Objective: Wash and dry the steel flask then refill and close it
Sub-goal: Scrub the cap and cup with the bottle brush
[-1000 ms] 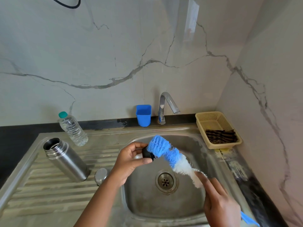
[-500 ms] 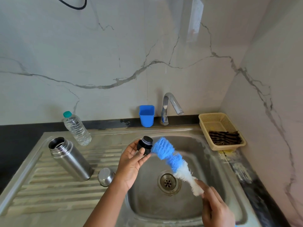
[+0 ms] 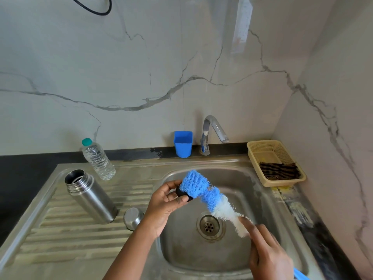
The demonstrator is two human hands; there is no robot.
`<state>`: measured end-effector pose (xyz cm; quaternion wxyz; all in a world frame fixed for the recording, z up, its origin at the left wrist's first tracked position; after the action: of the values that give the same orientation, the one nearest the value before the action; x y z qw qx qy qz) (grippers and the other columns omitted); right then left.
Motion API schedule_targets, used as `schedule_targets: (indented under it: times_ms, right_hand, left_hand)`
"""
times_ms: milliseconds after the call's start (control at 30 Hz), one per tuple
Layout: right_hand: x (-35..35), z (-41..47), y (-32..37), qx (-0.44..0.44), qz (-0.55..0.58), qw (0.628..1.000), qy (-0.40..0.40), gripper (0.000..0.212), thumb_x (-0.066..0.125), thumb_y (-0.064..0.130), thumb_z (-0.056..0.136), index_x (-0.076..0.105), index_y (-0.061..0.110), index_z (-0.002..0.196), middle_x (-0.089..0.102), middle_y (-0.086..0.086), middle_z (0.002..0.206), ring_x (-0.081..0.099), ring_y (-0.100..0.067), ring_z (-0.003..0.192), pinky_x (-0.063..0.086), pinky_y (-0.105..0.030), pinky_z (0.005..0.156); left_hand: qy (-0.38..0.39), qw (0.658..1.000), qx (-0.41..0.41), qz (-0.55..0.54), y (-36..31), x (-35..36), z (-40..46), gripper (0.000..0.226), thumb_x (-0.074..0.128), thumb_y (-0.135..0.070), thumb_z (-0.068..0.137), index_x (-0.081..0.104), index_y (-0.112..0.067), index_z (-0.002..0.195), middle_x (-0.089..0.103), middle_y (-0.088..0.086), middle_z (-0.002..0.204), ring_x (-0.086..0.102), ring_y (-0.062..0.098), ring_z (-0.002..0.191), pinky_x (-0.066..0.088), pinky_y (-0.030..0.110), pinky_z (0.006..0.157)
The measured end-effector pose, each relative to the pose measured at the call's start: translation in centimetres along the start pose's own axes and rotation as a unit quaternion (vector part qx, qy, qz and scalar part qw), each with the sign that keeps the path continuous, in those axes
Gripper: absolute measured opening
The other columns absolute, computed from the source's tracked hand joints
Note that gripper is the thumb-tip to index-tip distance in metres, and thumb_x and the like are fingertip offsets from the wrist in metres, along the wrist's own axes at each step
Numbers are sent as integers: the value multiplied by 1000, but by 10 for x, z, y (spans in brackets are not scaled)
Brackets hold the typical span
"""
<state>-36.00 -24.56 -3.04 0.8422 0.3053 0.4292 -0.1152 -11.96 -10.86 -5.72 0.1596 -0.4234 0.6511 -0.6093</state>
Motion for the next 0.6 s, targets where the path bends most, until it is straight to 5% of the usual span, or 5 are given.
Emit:
schedule_targets:
  times_ms: [167, 367, 600]
  right_hand:
    - [-2, -1, 2, -3, 1, 1000, -1, 63, 37, 5, 73, 58, 39, 122, 57, 9, 84, 51, -15, 75, 36, -13, 42]
    - [-2, 4, 5, 53, 43, 998, 7, 57, 44, 10, 77, 56, 46, 120, 50, 14, 94, 45, -14, 72, 42, -19, 38]
    - [8, -8, -4, 81, 127, 987, 62, 50, 50, 18, 87, 54, 55, 120, 58, 21, 95, 52, -6, 68, 43, -8, 49]
  left_hand:
    - [13, 999, -7, 34, 1, -7, 0, 73, 91, -16, 53, 63, -10, 120, 72, 13, 117, 65, 30, 116, 50, 48, 101]
    - [28, 993, -2, -112, -2, -1, -2, 87, 101, -18, 42, 60, -2, 117, 68, 20, 121, 66, 37, 112, 59, 41, 83]
    - [7, 973, 28, -230, -7, 10, -2, 92, 98, -24, 53, 52, -5, 130, 63, 18, 131, 63, 32, 119, 58, 36, 87]
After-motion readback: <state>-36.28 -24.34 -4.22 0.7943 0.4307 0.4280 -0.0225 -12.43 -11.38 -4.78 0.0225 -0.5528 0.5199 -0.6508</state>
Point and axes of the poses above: each hand's wrist, its own z-axis towards the middle knuckle, its own x-axis out of the palm, y = z × x, the point moved 5 cm from there along z, towards the middle knuckle
